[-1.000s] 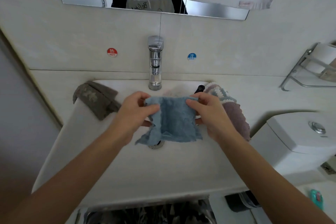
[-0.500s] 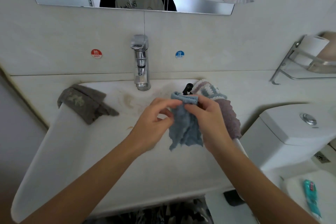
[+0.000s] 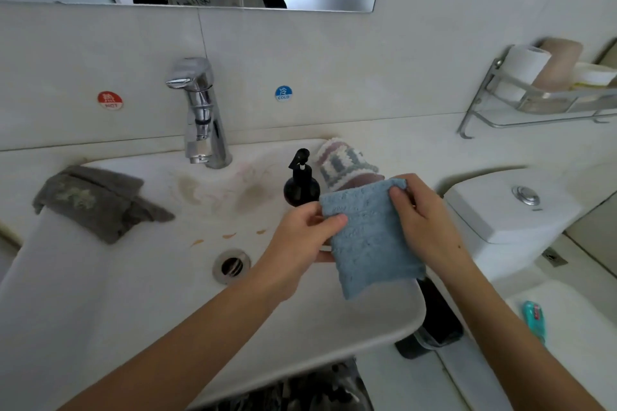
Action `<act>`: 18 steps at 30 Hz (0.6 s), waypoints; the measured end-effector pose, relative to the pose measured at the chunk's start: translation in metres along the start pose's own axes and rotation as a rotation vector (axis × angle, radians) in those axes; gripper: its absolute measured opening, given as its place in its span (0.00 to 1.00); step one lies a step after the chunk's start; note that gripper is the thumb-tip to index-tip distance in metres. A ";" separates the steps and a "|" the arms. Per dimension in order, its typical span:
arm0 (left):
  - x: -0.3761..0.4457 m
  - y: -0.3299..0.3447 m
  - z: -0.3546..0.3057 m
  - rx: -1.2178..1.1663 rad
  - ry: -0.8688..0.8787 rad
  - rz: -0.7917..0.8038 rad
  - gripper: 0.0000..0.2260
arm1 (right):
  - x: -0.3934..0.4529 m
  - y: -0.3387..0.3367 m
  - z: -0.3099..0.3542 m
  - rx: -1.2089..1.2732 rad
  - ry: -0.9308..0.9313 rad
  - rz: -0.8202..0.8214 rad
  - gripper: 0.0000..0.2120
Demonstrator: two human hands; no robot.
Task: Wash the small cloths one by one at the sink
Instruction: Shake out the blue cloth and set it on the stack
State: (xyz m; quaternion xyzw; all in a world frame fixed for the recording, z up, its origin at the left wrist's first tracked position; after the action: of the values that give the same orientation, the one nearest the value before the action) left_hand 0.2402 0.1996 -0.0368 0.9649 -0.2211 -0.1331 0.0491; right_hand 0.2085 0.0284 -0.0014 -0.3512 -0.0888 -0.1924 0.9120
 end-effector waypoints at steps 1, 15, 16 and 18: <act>0.004 0.007 0.002 -0.009 -0.017 0.011 0.06 | 0.003 -0.002 -0.008 0.001 0.021 -0.020 0.07; 0.044 0.017 0.030 0.232 -0.068 -0.162 0.06 | 0.032 0.017 -0.061 -0.173 0.119 -0.019 0.10; 0.044 0.014 0.028 0.319 -0.027 -0.206 0.10 | 0.031 0.017 -0.062 -0.192 0.123 -0.032 0.12; 0.038 0.010 0.014 0.603 0.174 -0.325 0.15 | 0.030 0.011 -0.060 -0.242 0.079 -0.096 0.17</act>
State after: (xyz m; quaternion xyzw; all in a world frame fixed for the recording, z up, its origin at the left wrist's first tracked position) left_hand 0.2654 0.1729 -0.0577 0.9662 -0.0890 0.0146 -0.2414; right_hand 0.2414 -0.0137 -0.0434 -0.4460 -0.0455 -0.2589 0.8556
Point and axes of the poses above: each hand's wrist, its own x-axis towards the middle knuckle, its own y-axis out of the palm, z = x × y, the point moved 7 cm from there along x, towards the middle knuckle, and after that the axes turned 3 degrees about -y, right-handed, at the moved point
